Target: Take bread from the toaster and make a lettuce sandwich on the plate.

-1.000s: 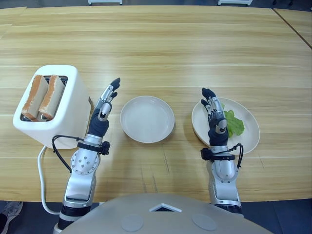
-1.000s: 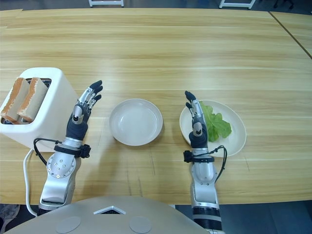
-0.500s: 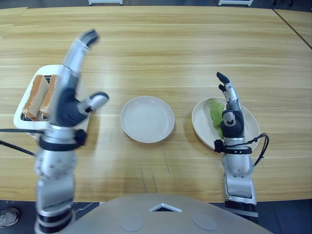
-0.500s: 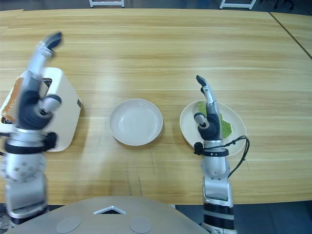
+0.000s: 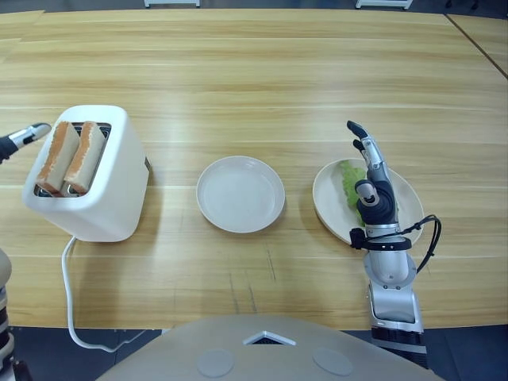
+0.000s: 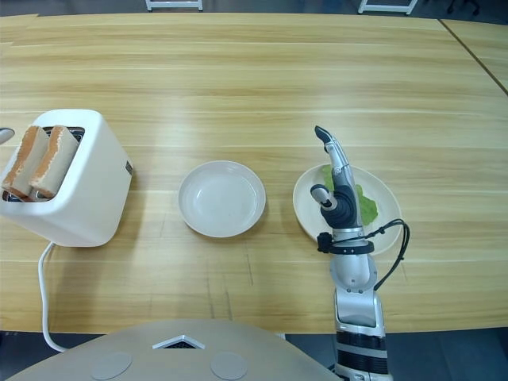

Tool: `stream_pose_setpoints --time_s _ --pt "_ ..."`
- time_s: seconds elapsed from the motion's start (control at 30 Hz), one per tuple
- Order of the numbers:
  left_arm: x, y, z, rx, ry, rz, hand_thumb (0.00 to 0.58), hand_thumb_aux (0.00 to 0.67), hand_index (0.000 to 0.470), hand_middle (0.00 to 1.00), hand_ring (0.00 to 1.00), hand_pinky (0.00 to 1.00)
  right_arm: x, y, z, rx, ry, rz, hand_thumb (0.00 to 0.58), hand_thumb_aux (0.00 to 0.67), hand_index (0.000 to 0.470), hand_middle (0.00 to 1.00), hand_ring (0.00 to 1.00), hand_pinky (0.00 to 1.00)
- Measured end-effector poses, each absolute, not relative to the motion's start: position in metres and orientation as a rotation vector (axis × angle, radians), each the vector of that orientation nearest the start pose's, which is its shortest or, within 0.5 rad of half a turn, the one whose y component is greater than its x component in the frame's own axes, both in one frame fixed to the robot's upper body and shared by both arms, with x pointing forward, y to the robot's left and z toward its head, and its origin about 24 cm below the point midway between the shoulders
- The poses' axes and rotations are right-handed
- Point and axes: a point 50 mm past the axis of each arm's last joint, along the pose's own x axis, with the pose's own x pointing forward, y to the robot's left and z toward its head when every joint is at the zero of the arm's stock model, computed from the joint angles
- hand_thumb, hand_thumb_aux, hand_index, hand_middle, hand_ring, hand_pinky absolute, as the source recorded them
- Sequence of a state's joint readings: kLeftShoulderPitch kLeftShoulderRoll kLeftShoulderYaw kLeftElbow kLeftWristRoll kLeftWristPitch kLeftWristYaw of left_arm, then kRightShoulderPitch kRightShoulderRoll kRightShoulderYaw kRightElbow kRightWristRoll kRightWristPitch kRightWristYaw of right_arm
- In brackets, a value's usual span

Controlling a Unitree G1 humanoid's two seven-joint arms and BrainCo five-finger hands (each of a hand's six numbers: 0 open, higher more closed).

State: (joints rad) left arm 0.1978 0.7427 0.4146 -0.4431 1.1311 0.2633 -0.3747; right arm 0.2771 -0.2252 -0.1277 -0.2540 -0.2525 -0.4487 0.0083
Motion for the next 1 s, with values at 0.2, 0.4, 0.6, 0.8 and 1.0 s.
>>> stream_pose_setpoints --time_s 0.2,0.4,0.6,0.8,1.0 --pt "0.197 0.323 0.166 1.829 0.403 0.309 0.0 0.0 0.0 0.0 0.0 0.0 0.189 -0.204 0.088 -0.534 -0.403 -0.012 0.0 0.0 0.0 0.0 0.0 0.0" --pt "0.197 0.318 0.165 1.827 0.402 0.281 0.0 0.0 0.0 0.0 0.0 0.0 0.188 -0.204 0.087 -0.533 -0.399 -0.013 0.0 0.0 0.0 0.0 0.0 0.0" --pt "0.197 0.307 0.167 1.835 0.355 0.243 0.0 0.0 0.0 0.0 0.0 0.0 0.188 -0.203 0.086 -0.532 -0.396 -0.007 0.0 0.0 0.0 0.0 0.0 0.0" --pt "0.198 0.3 0.171 1.872 0.331 0.207 0.0 0.0 0.0 0.0 0.0 0.0 0.187 -0.203 0.084 -0.534 -0.39 -0.008 0.0 0.0 0.0 0.0 0.0 0.0" --pt "0.199 0.299 0.169 1.885 0.34 0.181 0.395 0.292 0.205 0.0 0.0 0.0 0.187 -0.202 0.083 -0.534 -0.391 -0.005 0.0 0.0 0.0 0.0 0.0 0.0"
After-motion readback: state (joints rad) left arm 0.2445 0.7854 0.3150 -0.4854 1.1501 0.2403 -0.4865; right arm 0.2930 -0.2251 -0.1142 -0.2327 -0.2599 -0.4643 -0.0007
